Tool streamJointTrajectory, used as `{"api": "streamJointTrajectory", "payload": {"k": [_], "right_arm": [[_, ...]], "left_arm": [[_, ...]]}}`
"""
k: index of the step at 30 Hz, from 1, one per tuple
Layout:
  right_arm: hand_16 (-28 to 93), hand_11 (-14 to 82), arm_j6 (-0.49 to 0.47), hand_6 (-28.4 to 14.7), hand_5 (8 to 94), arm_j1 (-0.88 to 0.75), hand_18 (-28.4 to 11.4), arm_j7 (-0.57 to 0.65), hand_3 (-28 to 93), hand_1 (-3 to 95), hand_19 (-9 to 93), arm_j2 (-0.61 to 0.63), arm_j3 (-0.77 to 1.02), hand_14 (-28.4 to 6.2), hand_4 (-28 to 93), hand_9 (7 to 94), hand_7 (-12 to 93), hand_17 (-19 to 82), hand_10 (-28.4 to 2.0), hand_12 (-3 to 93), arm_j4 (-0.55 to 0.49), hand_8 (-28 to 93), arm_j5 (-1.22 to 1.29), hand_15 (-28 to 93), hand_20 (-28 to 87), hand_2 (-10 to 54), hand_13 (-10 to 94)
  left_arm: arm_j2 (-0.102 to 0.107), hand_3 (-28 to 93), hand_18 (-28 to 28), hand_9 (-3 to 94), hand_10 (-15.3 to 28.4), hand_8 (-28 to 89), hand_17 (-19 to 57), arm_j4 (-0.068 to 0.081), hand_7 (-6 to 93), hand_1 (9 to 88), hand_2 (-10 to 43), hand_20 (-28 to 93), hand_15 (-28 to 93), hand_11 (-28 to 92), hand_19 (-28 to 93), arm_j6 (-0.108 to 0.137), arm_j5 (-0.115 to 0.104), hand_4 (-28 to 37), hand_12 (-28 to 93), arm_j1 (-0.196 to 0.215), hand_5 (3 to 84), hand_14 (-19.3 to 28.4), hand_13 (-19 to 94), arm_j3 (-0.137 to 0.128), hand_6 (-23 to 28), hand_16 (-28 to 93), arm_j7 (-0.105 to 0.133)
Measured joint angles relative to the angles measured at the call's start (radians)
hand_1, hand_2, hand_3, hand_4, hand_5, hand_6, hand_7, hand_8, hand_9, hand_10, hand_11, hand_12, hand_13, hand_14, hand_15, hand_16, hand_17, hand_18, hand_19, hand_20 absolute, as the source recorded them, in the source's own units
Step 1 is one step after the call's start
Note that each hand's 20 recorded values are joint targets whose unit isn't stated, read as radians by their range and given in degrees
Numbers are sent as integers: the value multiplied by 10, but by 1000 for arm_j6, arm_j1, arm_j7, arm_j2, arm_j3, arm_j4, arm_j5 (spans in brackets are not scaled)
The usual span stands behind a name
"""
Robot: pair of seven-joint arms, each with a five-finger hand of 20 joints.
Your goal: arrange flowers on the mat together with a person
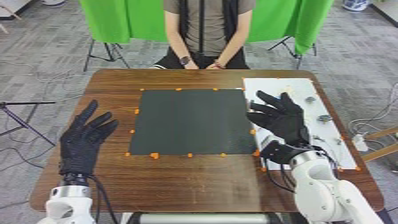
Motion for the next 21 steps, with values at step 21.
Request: {"api": "streamJointTrajectory", "payload": {"k": [21], "right_arm": [[128, 131, 1, -5, 479, 1, -225, -5, 719, 114, 469, 0, -2, -206, -262, 507, 143, 49, -173, 139, 0, -126, 1, 343, 155, 144, 391]], "left_arm": [[15, 729, 273, 369, 193, -90, -15, -1, 119, 203, 107, -164, 497, 239, 725, 1, -2, -283, 103, 0, 326, 257, 316, 5, 68, -90, 4]]}}
